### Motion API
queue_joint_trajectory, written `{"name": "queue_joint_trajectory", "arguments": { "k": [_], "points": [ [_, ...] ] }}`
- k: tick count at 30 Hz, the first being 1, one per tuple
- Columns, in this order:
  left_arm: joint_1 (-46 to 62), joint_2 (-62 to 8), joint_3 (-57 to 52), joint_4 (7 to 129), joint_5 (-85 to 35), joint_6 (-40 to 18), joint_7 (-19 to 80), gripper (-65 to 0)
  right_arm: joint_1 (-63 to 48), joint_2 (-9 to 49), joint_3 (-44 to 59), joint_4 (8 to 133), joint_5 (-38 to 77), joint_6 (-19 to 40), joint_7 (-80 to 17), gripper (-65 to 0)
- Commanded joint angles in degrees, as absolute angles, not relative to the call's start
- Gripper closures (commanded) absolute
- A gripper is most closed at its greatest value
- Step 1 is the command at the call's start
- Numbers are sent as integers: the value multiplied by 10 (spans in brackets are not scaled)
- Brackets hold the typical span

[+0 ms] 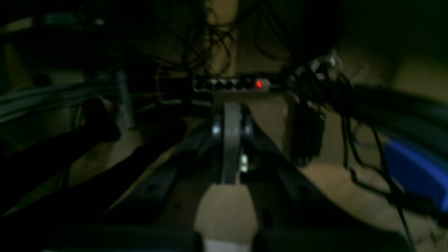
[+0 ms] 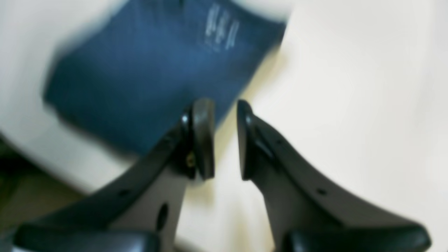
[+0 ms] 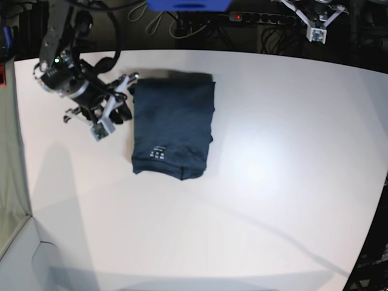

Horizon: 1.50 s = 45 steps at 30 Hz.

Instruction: Layout the t-shirt on the table in an organized manner, then fold the t-shirt properly

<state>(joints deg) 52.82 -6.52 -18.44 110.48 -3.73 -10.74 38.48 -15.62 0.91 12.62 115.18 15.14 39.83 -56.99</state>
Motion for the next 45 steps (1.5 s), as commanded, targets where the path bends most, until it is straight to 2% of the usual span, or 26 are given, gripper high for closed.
{"name": "queue_joint_trajectory", "arguments": {
  "k": [1,7,12,19,25,30,32,38,45],
  "points": [
    [543,-70,-182,1102,-36,-106,378,0,-176,11,141,1163,156,400,-557,-102],
    [543,-71,-175,1018,-37,-106,369,0,-284,13,177,1163,158,400,-535,-102],
    [541,-95,-131,957,-37,-106,297,0,-374,13,183,1163,157,400,-470,-102],
    [464,-97,-111,850,-36,-106,280,0,-436,14,183,1111,154,400,-405,-102],
    [393,-97,-111,744,-36,-111,278,0,-418,35,181,929,154,400,-316,-102],
    [331,-97,-111,651,-33,-190,277,0,-378,45,179,756,154,400,-229,-102],
    [308,-97,-111,609,-32,-205,269,0,-363,46,179,691,154,400,-193,-102],
    [247,-98,-111,443,-31,-215,159,0,-300,54,181,512,102,400,-71,-102],
    [157,-119,-111,253,-32,-216,70,0,-249,42,180,367,46,400,55,-102]
  ]
}}
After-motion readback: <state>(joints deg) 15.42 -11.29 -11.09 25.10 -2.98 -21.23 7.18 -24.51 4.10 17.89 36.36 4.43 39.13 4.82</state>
